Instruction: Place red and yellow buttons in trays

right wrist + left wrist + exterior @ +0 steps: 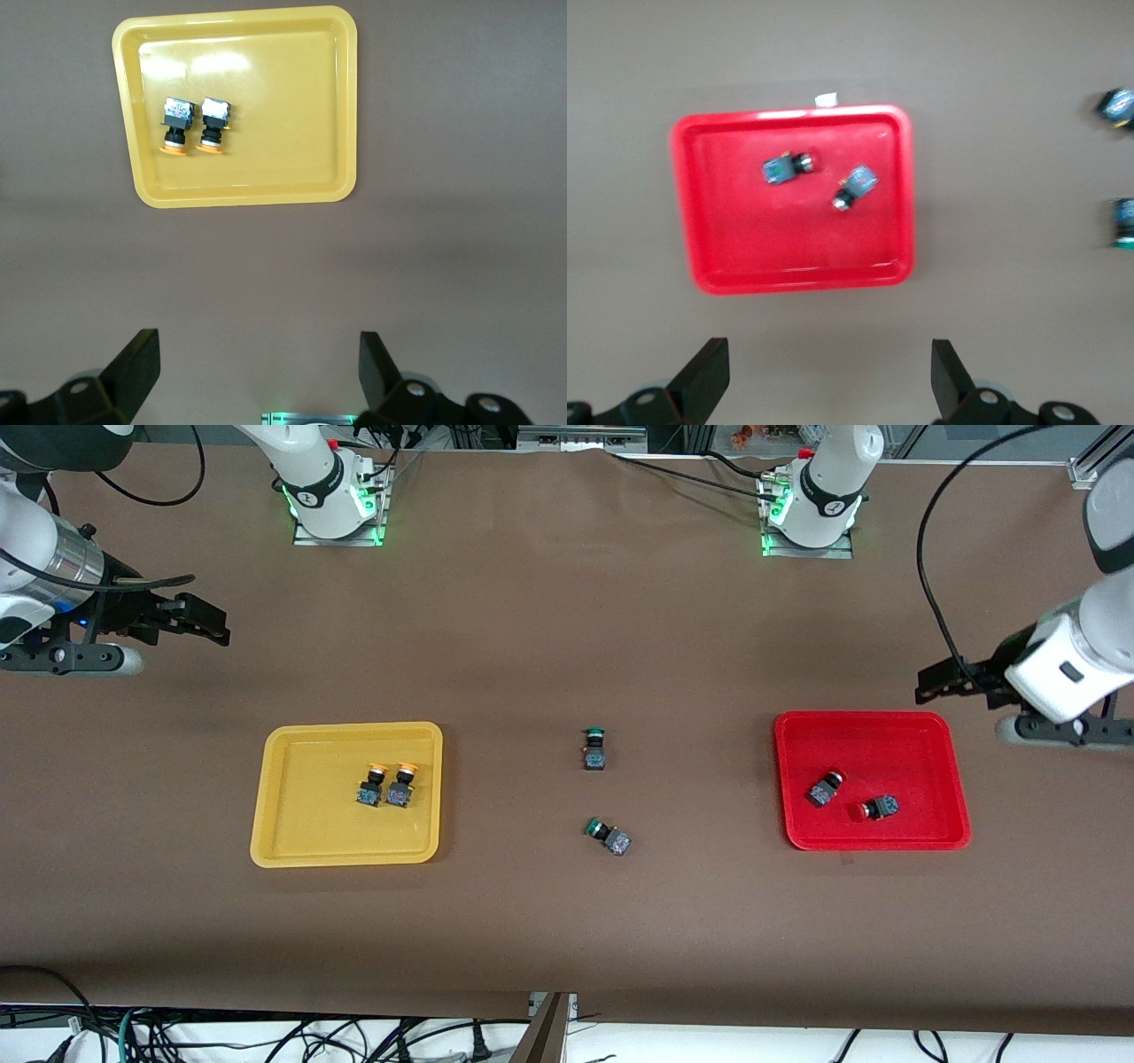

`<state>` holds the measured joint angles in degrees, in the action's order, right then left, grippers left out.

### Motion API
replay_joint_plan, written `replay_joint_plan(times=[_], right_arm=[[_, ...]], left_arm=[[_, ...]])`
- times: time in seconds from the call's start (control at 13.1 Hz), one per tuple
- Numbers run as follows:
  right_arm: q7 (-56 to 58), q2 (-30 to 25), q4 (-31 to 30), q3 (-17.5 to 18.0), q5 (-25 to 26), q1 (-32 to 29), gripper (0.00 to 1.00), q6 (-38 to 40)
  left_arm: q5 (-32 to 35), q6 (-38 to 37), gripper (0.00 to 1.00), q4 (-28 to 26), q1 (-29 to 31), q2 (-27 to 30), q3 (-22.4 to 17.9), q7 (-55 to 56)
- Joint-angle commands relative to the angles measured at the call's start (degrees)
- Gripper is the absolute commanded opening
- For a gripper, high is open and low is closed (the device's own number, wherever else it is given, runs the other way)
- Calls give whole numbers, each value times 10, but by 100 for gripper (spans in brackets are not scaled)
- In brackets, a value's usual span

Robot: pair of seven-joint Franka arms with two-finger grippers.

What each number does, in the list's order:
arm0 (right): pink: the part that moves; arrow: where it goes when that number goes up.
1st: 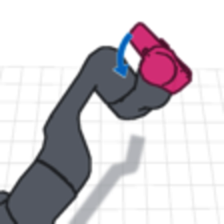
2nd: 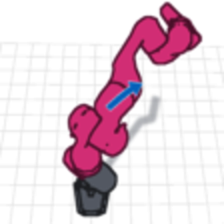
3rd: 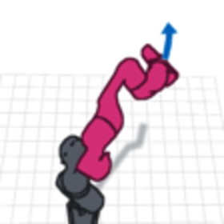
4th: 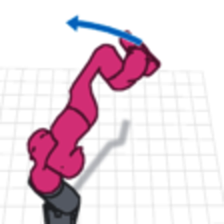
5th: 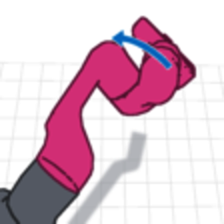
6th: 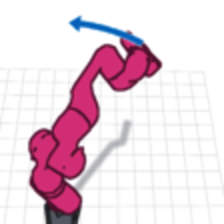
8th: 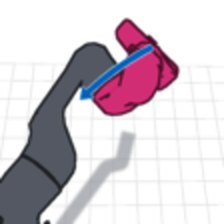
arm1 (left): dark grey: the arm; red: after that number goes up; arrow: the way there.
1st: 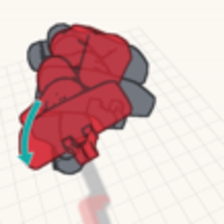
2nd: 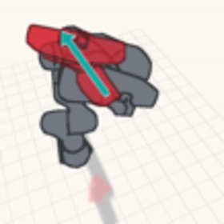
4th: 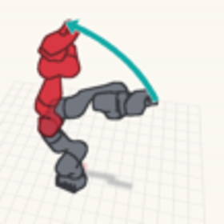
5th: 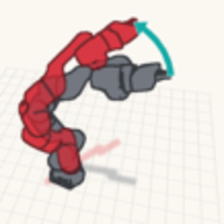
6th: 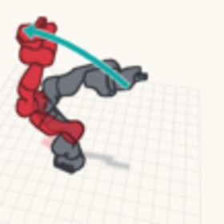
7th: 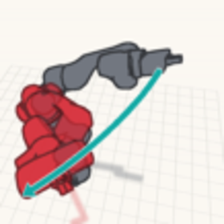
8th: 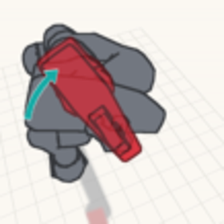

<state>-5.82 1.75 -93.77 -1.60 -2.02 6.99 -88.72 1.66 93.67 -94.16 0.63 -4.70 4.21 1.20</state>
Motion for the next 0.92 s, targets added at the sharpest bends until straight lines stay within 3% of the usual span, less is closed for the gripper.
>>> replay_joint_plan(times=[0.0,0.31,0.84], right_arm=[[7,3,15,10,11,-7,99,-2],[11,29,60,7,13,-10,99,8],[10,40,64,11,41,0,99,5]], left_arm=[[32,20,100,-78,-25,64,-7,19],[17,-58,100,4,-25,8,-4,19],[-35,-70,100,7,-1,9,-10,13]])
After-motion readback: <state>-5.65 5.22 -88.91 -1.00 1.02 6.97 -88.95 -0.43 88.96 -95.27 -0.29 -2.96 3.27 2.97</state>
